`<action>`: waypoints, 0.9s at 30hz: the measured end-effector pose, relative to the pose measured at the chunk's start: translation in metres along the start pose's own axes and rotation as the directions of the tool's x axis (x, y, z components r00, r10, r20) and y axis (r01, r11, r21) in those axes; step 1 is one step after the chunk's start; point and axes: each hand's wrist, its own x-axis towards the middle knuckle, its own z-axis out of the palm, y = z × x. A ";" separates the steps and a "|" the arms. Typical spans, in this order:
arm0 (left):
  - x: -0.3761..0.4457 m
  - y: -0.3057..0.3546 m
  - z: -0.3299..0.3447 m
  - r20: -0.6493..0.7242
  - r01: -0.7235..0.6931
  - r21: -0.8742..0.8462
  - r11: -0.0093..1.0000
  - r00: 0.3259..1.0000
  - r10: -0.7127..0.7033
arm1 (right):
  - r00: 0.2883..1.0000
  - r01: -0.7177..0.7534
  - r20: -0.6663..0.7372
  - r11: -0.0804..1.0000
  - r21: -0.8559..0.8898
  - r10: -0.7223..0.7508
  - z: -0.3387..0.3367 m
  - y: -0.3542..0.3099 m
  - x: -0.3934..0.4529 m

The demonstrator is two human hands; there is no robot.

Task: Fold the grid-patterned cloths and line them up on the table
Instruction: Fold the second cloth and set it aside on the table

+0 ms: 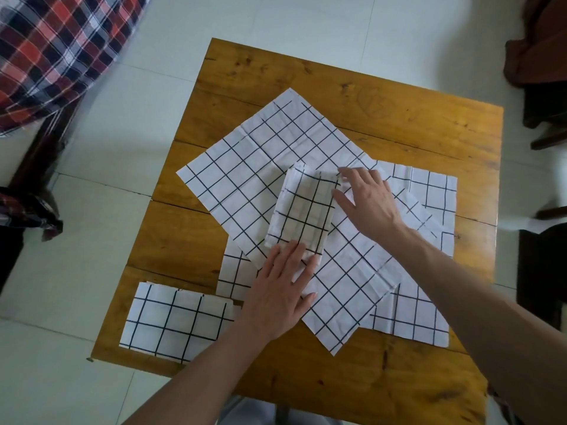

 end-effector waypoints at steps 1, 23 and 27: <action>0.000 0.000 -0.001 0.002 -0.007 -0.001 1.000 1.000 0.007 | 0.998 -0.065 0.014 0.996 0.059 0.064 0.000 -0.005 0.003; 0.034 -0.004 -0.010 -0.087 0.138 0.048 0.989 0.987 -0.134 | 0.801 -0.412 -0.054 0.614 0.673 0.596 0.019 -0.009 -0.081; 0.020 0.001 -0.004 -0.080 0.121 0.038 0.992 0.990 -0.118 | 0.901 -0.241 -0.279 0.918 0.315 0.332 0.029 -0.018 -0.107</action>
